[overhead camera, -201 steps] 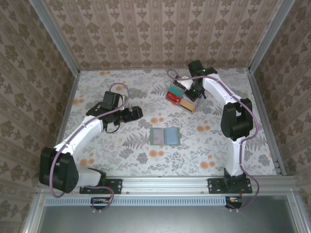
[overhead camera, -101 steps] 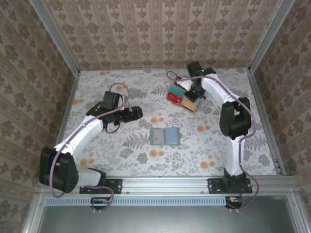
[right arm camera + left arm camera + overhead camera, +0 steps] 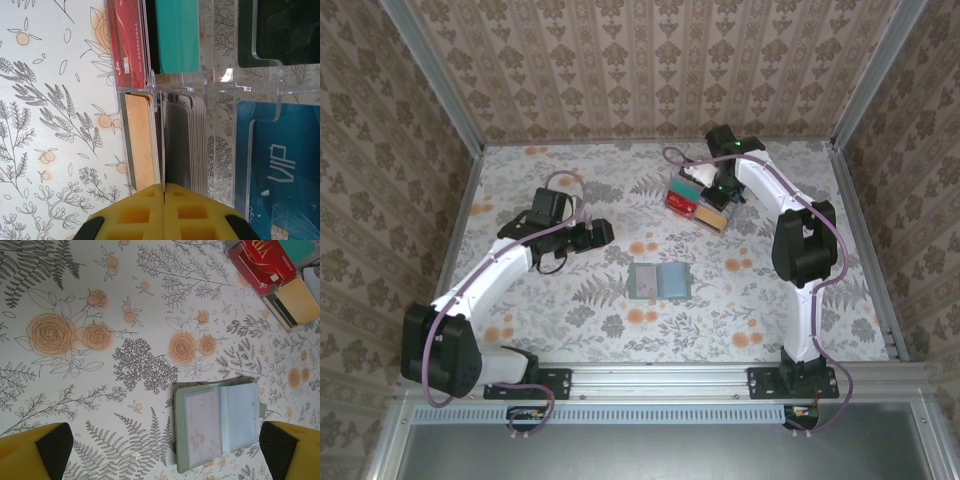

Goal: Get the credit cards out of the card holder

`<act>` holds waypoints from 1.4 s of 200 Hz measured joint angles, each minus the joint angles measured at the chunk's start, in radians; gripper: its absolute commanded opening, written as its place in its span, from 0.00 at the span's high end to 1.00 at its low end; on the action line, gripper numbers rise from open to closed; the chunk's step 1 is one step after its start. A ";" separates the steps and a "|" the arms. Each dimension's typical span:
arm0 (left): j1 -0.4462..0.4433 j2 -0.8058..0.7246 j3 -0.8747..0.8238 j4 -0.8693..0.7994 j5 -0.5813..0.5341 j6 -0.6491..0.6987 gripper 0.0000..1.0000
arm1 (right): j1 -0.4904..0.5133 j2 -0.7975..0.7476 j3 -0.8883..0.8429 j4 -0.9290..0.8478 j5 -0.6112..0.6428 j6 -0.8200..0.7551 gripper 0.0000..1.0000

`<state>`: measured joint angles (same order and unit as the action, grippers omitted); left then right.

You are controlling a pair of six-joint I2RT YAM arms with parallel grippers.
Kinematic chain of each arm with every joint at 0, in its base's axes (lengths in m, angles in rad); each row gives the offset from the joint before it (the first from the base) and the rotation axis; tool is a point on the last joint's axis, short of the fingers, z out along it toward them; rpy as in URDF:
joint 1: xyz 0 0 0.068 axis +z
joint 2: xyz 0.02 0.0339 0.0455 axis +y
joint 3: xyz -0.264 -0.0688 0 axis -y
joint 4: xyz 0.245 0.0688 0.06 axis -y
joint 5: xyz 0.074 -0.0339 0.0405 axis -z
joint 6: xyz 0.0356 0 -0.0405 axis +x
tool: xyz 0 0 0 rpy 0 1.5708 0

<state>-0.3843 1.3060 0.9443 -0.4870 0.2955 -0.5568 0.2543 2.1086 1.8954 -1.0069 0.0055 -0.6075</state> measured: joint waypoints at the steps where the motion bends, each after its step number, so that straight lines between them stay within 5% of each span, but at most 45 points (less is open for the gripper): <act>1: 0.000 0.000 0.000 0.000 0.000 0.000 0.00 | 0.000 0.000 0.000 0.000 0.000 0.000 0.95; 280: 0.000 0.002 0.000 0.000 0.000 0.000 0.00 | -0.001 -0.027 0.039 -0.090 0.012 -0.064 0.96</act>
<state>-0.3843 1.3079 0.9443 -0.4873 0.2958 -0.5568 0.2531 2.0819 1.9347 -1.0973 0.0177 -0.6716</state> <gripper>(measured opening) 0.993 0.068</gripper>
